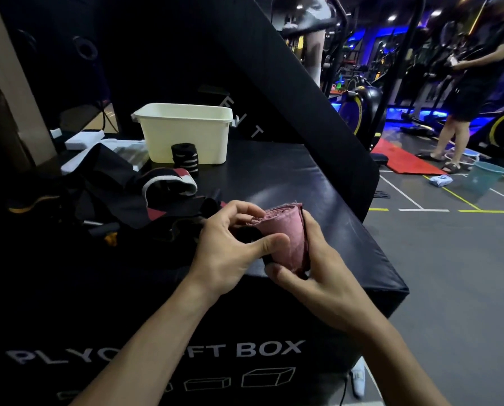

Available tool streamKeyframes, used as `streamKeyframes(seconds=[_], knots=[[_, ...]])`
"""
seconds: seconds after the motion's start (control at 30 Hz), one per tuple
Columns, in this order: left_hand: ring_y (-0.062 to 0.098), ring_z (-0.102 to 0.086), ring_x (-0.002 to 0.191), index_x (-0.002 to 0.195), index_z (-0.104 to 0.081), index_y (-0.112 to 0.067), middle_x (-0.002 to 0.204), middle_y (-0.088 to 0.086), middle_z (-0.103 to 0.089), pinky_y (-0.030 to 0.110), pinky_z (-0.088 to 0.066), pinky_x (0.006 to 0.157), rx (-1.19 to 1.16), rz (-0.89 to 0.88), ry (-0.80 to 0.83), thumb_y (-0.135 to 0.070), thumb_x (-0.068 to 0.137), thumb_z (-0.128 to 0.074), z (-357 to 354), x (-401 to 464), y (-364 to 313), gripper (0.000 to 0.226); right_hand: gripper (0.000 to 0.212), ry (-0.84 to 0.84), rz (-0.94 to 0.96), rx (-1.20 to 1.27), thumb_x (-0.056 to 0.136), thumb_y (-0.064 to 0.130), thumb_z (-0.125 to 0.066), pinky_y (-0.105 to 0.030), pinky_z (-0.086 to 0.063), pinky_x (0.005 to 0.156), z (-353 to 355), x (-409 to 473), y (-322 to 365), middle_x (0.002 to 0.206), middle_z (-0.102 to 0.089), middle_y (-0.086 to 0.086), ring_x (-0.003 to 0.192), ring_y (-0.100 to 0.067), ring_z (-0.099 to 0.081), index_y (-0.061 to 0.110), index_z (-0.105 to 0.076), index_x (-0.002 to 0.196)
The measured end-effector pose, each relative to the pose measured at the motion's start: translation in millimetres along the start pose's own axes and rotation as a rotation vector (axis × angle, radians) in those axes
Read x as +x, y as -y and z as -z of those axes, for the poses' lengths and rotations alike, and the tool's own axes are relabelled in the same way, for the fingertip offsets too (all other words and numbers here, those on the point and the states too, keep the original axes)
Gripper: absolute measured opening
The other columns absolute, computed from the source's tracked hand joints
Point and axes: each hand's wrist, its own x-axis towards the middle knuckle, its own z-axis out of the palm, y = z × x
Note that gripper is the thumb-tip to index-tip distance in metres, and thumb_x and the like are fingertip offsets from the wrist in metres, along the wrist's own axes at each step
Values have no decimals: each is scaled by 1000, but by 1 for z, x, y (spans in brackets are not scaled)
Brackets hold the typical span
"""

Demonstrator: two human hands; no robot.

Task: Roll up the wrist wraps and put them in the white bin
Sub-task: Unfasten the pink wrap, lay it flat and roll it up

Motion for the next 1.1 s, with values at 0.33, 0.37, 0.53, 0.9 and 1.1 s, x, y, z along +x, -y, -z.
streamKeyframes(seconds=[0.33, 0.37, 0.53, 0.9, 1.1], knots=[[5, -69, 96, 106, -69, -24, 97, -5, -76, 15, -49, 84, 22, 10, -29, -44, 58, -92, -3, -2, -2, 57, 92, -203, -40, -95, 77, 64, -68, -37, -51, 99, -8, 1, 3, 139, -57, 16, 125, -6, -58, 29, -33, 154], [6, -70, 100, 112, -68, -25, 101, -4, -76, 15, -50, 84, 21, 11, 0, -43, 62, -91, -1, -2, -4, 58, 94, -229, -60, -92, 75, 65, -69, -37, -52, 97, -6, 2, 4, 136, -60, 15, 120, -7, -61, 30, -32, 153], [11, -70, 85, 100, -73, -21, 92, -3, -74, 25, -58, 61, -5, -31, 70, -35, 77, -80, 12, -2, -15, 28, 80, -332, -113, -79, 77, 46, -82, -37, -56, 80, 6, 1, 1, 107, -64, 18, 90, -5, -66, 31, -41, 143], [13, -68, 76, 91, -74, -15, 85, 6, -70, 25, -58, 57, -181, 62, -17, -33, 76, -79, 27, -1, -18, 23, 70, -303, -115, -45, 74, 44, -85, -15, -50, 72, 12, -1, -3, 103, -64, 21, 92, 3, -63, 33, -50, 133], [8, -60, 68, 78, -79, -20, 77, 0, -66, 19, -49, 59, -546, 283, 75, -32, 79, -80, 34, 1, -24, 12, 69, -282, -88, 25, 72, 51, -83, -22, -51, 89, 5, 4, -4, 120, -65, 14, 108, -1, -62, 33, -57, 134]])
